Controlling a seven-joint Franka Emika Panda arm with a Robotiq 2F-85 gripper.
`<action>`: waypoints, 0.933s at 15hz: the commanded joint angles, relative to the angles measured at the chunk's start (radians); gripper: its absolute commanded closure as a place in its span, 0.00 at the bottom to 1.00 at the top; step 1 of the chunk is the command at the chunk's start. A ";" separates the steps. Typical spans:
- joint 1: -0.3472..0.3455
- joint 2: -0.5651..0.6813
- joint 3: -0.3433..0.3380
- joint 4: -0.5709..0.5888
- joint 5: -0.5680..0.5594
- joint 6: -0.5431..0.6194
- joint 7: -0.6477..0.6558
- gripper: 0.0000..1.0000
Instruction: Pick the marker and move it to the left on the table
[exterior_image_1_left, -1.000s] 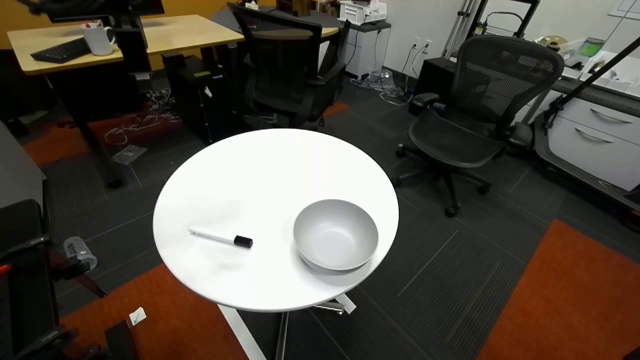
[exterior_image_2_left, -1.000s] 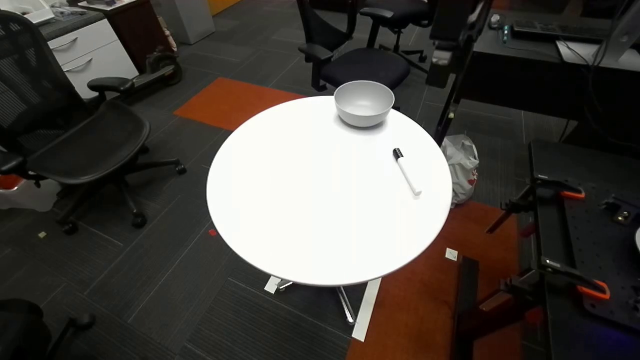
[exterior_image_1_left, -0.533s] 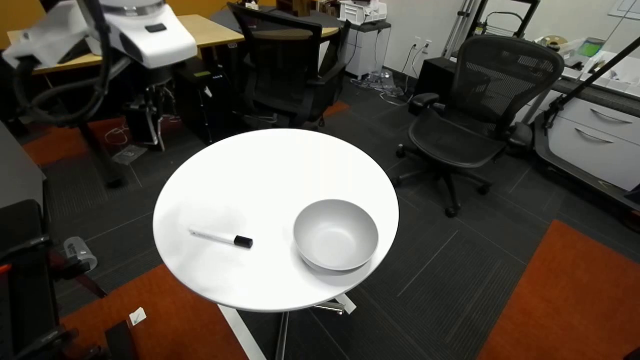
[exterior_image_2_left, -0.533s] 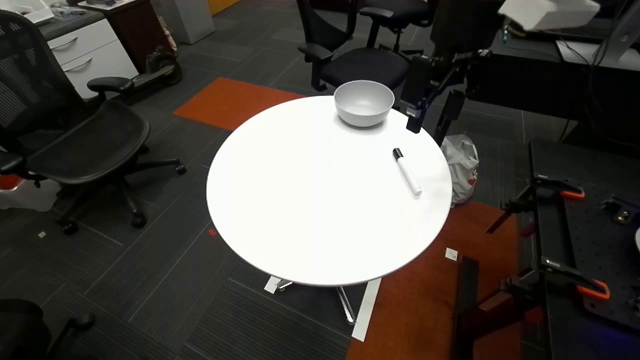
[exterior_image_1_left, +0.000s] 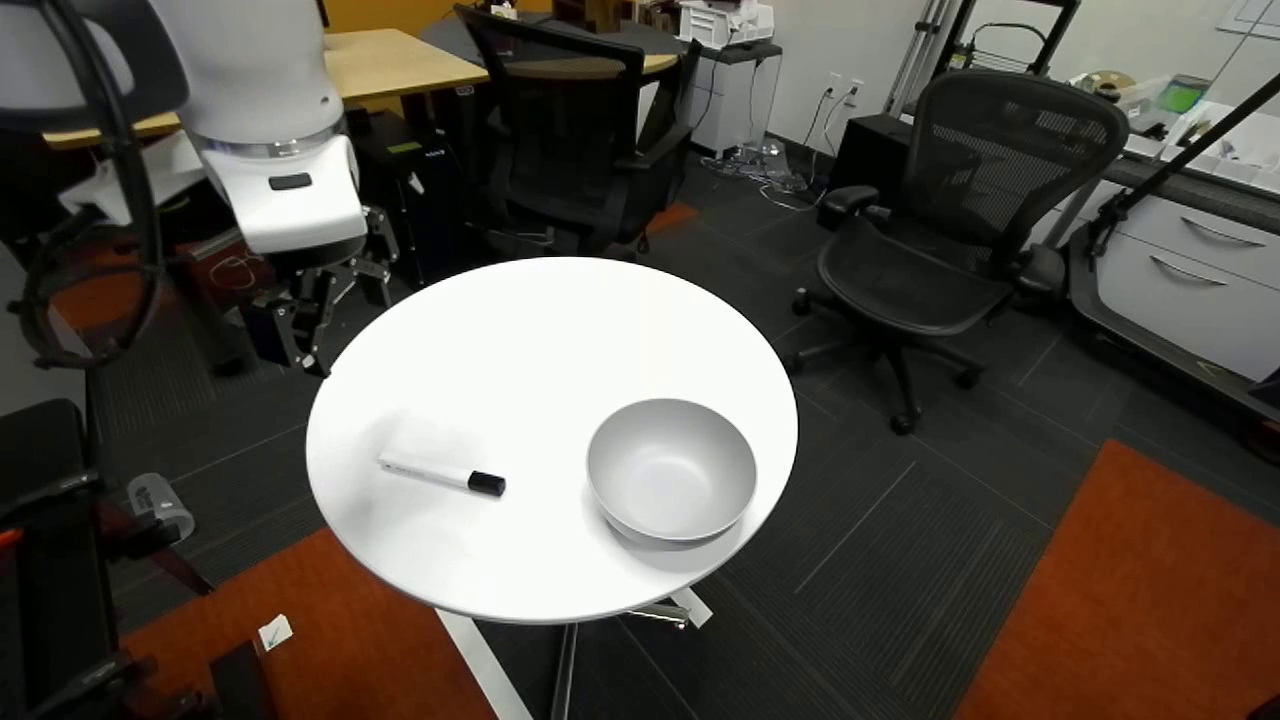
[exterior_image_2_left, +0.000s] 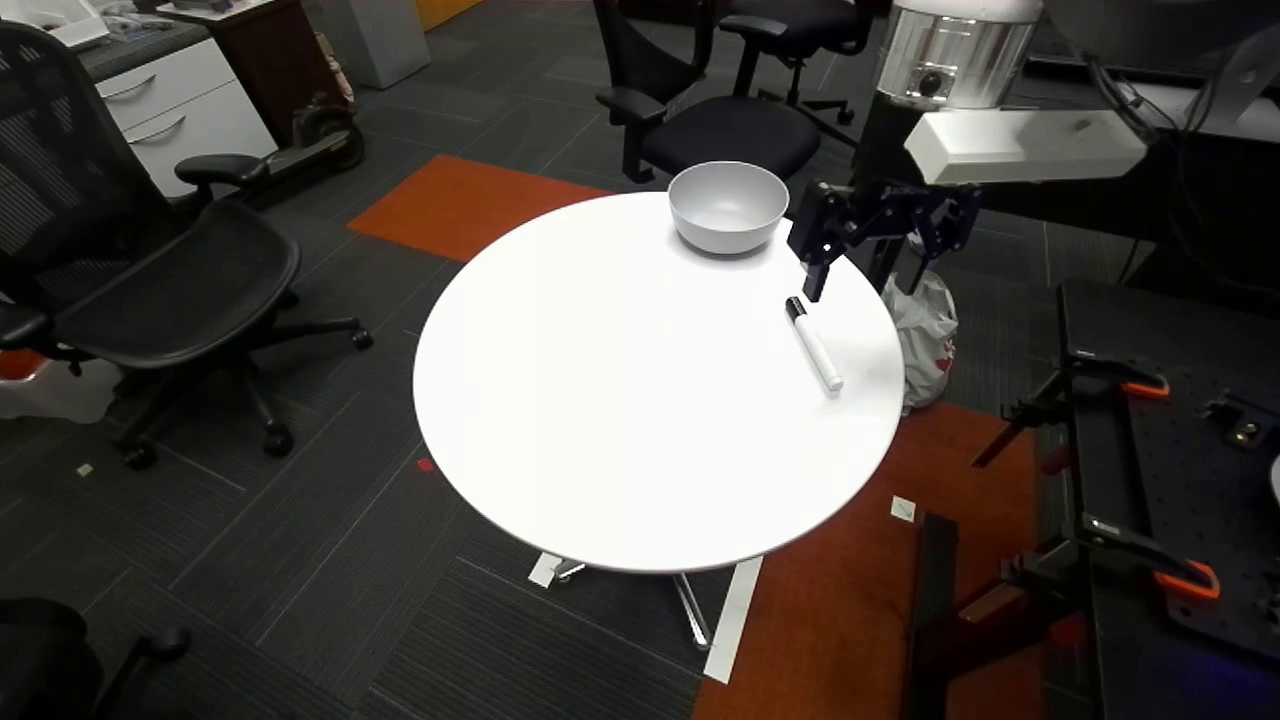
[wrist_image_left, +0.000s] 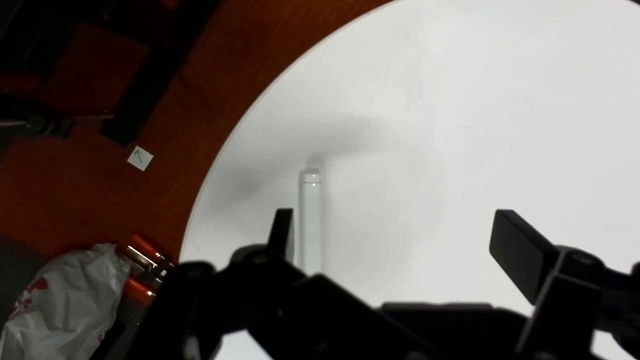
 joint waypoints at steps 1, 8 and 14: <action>-0.012 0.002 0.011 0.001 -0.001 -0.002 0.005 0.00; -0.031 0.074 -0.004 0.052 -0.233 0.041 0.355 0.00; -0.012 0.182 -0.046 0.144 -0.442 0.003 0.653 0.00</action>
